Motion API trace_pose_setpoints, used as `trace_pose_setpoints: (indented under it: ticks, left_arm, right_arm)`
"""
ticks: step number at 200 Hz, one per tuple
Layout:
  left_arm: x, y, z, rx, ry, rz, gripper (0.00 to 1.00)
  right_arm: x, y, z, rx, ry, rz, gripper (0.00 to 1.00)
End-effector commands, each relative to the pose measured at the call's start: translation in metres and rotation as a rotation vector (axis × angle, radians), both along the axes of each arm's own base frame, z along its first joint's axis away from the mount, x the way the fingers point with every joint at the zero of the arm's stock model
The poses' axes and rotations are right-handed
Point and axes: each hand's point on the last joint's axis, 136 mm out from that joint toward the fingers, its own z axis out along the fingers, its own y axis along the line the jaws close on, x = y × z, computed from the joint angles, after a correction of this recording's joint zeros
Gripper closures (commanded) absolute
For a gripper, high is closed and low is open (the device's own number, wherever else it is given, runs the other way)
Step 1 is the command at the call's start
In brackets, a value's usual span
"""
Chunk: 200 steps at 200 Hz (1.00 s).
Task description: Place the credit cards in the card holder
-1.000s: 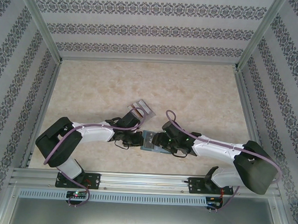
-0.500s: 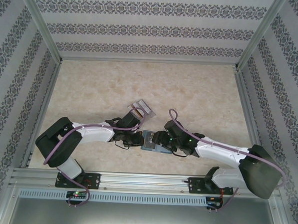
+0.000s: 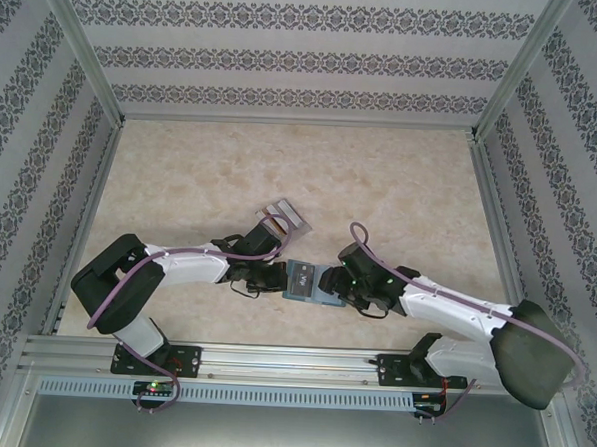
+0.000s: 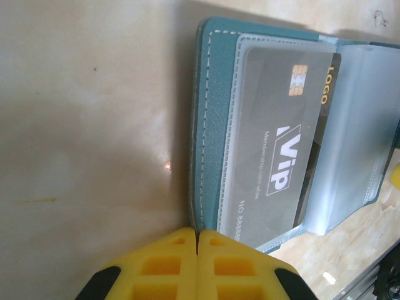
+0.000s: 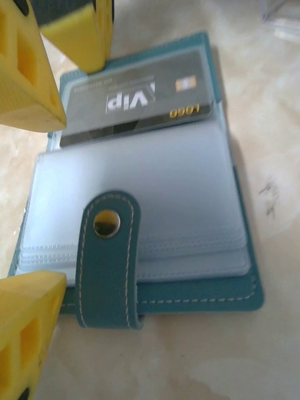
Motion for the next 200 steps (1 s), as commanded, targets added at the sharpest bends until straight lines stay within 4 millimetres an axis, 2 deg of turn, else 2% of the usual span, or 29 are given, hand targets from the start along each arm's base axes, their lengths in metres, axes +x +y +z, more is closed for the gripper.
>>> trace_pose_setpoints:
  ticks: [1,52,128,142,159,200]
  left_arm:
    - [0.0,-0.01,0.005,-0.026,-0.001,-0.01,0.94]
    - [-0.001,-0.01,0.004,-0.023,0.003,-0.013,0.94]
    - [0.0,-0.013,0.004,-0.024,0.007,-0.024,0.94]
    - [0.0,-0.013,0.004,-0.024,0.007,-0.024,0.94]
    - [-0.001,-0.012,0.003,-0.021,0.009,-0.023,0.94]
    - [-0.002,-0.01,0.001,-0.015,0.012,-0.017,0.94]
  right_arm:
    - [-0.001,0.007,-0.001,0.009,0.022,0.037,0.43]
    - [0.005,0.009,0.0,0.004,0.012,0.035,0.6]
    - [0.005,0.015,-0.002,0.003,0.031,0.061,0.77]
    - [0.005,0.013,-0.001,-0.009,0.025,0.064,0.76]
    - [0.005,0.008,0.001,-0.032,0.02,0.059,0.67]
    - [-0.003,-0.013,0.0,-0.121,0.036,0.047,0.63]
